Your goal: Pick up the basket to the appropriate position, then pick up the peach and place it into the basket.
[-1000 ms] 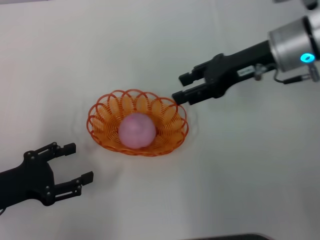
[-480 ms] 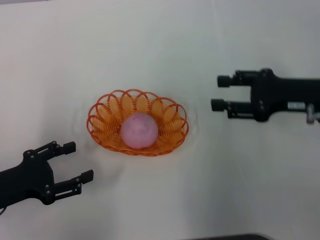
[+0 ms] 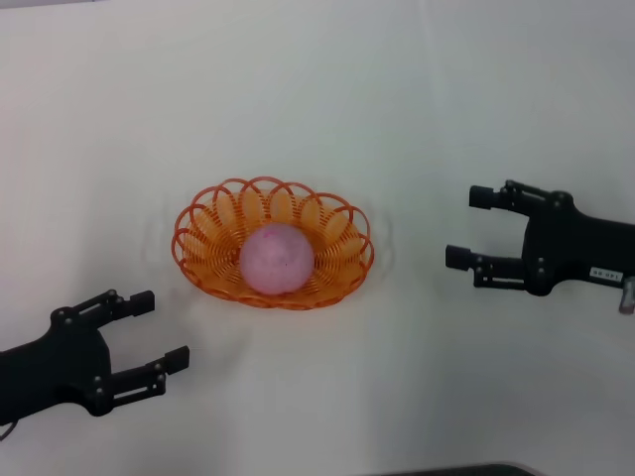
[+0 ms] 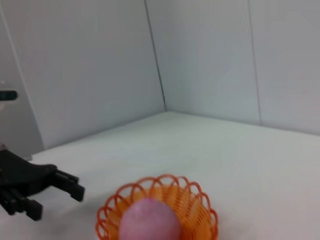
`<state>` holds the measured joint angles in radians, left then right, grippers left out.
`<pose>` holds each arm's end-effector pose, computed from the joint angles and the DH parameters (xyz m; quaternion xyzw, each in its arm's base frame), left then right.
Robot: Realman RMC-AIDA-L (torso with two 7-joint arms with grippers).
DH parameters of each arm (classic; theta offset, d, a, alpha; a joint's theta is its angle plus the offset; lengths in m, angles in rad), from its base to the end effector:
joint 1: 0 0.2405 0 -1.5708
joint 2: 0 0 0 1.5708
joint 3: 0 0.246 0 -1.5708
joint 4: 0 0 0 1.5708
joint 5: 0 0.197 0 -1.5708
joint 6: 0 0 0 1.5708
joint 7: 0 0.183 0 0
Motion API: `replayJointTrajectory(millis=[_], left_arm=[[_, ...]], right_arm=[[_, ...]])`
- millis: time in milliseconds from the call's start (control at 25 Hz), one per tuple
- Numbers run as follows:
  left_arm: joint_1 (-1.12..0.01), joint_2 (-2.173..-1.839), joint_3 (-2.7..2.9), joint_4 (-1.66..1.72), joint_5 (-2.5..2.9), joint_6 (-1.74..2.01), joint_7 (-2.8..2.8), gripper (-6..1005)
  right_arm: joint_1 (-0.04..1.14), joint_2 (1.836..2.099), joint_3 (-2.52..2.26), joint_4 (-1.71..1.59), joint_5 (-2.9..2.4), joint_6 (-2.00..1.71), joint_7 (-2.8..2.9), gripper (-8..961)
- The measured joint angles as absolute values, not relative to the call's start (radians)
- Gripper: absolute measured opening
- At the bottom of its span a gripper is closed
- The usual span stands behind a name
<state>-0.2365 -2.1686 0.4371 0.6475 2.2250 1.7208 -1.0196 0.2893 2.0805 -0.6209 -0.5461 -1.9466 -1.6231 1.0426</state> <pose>-0.3018 0.2129 -0.0509 -0.9312 -0.2284 -0.2403 0.1514 0.2918 0.2554 -0.0326 -0.9213 0.2083 0.2698 0.1870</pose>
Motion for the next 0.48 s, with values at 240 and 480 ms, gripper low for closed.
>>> replayJointTrajectory(millis=[240,480], left_arm=[[-0.233,-2.169,0.442,0.630,2.227,1.721,-1.019,828],[-0.231,-2.170,0.443,0.629,2.227,1.721,-1.019,828]], right_arm=[[0.290,2.084,-0.634,-0.522,-1.979,-1.560,1.033,881],[0.303,2.086,-0.634,-0.491,-2.005,-1.550,0.966,946]])
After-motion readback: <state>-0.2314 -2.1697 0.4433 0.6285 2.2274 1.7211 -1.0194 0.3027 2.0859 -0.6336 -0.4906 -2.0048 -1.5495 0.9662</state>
